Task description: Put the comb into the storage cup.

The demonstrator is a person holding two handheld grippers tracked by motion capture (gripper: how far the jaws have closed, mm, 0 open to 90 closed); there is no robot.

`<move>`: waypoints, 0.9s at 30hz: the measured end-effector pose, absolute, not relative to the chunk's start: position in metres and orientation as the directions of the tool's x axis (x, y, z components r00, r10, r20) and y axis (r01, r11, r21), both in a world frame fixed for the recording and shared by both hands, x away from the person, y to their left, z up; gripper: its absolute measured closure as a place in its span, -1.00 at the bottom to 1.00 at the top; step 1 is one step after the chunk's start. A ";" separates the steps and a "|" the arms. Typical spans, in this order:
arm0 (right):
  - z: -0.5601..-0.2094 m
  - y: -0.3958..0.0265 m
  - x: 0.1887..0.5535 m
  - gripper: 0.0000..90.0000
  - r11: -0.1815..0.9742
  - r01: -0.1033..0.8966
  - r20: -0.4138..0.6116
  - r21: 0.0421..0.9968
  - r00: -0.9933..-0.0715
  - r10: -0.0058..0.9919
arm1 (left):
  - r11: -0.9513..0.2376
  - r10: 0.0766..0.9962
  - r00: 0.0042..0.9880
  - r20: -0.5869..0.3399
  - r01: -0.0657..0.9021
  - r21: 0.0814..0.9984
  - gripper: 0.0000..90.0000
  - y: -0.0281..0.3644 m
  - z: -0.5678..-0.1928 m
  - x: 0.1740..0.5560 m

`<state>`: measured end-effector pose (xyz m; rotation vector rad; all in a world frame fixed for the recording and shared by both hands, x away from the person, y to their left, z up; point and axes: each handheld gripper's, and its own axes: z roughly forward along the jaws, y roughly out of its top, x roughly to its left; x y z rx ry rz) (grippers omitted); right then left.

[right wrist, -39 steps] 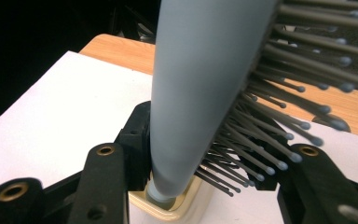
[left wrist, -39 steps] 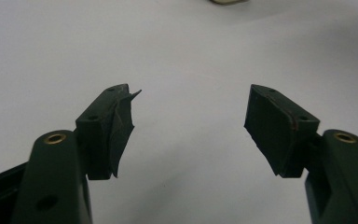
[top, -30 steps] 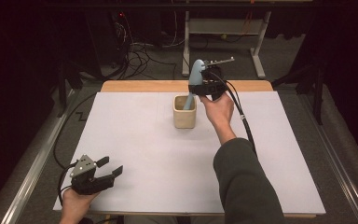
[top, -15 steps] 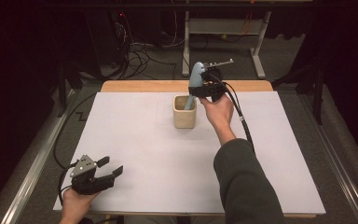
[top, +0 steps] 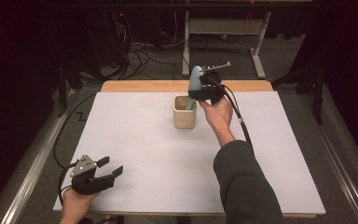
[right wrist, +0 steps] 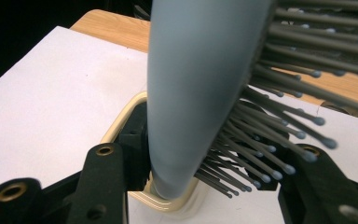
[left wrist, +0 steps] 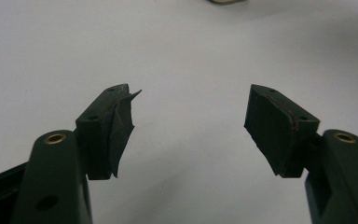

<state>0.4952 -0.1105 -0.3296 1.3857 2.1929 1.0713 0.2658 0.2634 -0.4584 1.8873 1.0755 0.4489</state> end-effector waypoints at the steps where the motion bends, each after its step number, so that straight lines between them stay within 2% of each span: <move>1: -0.330 -0.110 0.495 0.15 0.243 0.626 0.111 0.741 -0.470 0.876 | -0.227 0.822 0.558 -0.111 0.501 0.835 -0.28 0.263 -0.458 0.266; 27: -0.340 -0.104 0.497 0.13 0.275 0.638 0.091 0.719 -0.479 0.873 | -0.226 0.822 0.559 -0.113 0.502 0.835 -0.28 0.263 -0.458 0.266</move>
